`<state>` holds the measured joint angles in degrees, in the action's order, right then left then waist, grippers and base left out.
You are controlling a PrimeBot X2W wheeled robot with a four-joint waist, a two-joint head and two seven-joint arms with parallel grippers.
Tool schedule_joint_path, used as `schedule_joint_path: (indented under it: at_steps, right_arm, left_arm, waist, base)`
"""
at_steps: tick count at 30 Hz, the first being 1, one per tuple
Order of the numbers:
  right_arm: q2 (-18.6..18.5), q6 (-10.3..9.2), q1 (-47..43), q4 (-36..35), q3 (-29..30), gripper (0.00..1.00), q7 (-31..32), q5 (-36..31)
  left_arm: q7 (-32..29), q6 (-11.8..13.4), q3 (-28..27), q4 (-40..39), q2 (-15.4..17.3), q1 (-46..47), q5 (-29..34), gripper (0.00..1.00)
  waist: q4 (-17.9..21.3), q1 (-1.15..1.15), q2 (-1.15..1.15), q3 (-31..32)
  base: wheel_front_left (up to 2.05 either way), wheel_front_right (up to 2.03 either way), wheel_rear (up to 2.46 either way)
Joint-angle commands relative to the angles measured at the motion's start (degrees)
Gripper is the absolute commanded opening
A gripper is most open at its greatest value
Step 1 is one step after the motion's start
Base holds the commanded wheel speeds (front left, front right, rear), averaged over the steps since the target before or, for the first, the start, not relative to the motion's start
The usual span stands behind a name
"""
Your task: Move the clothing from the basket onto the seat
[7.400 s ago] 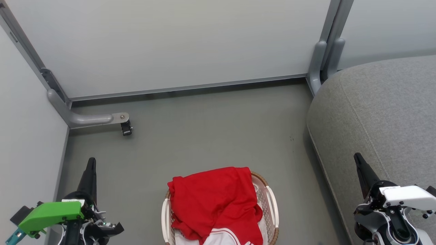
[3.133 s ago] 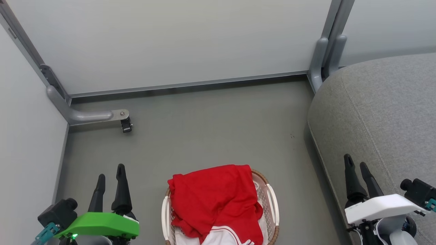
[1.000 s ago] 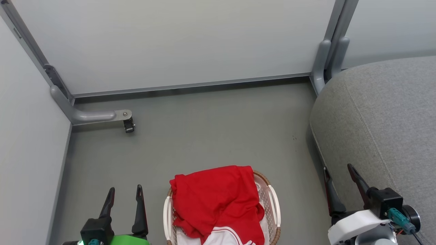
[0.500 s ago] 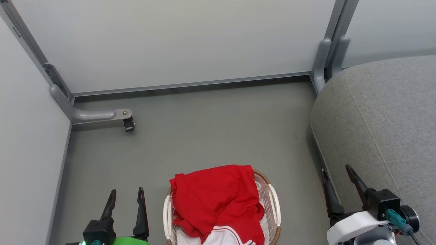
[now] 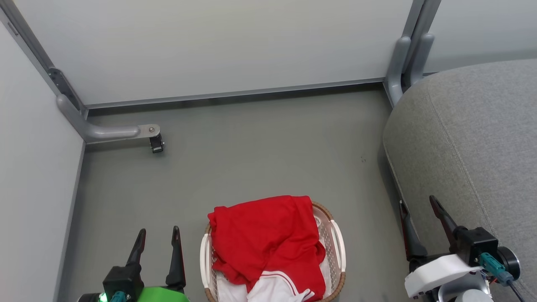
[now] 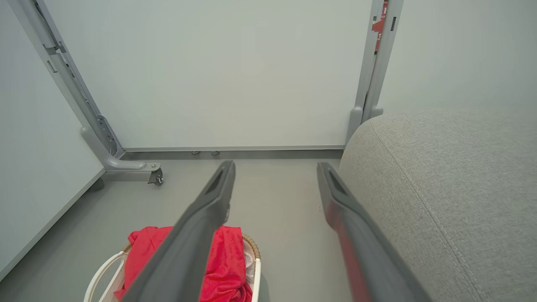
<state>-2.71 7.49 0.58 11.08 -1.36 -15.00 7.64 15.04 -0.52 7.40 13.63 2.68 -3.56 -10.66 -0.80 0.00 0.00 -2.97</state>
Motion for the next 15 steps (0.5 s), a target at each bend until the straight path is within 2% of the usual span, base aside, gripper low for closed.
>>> schedule_joint_path:
  at_steps: [1, 9, 15]
  right_arm:
    - [-0.3, 0.00, 0.7, -0.4, 0.2, 1.00, -0.3, -0.1]
    - [-0.3, 0.00, 4.5, -2.3, 2.3, 1.00, -0.3, -0.8]
    - [-0.3, -0.01, 9.1, -4.0, 4.4, 1.00, -0.3, -1.1]
  left_arm:
    - [0.2, -0.3, 0.0, 0.0, 0.4, 1.6, -1.2, 1.00]
    - [0.1, -2.4, 2.3, 1.6, 0.3, 9.4, -1.6, 1.00]
    - [0.1, -4.1, 7.0, 7.7, 0.4, 19.1, -1.1, 1.00]
  waist:
    - [0.0, 0.00, 0.00, -1.5]
    - [0.4, 0.00, 0.00, -9.5]
    - [2.2, 0.00, 0.00, -18.6]
  base:
    - [0.00, 0.00, 0.00]
    - [0.00, 0.00, 0.00]
    - [0.00, 0.00, 0.00]
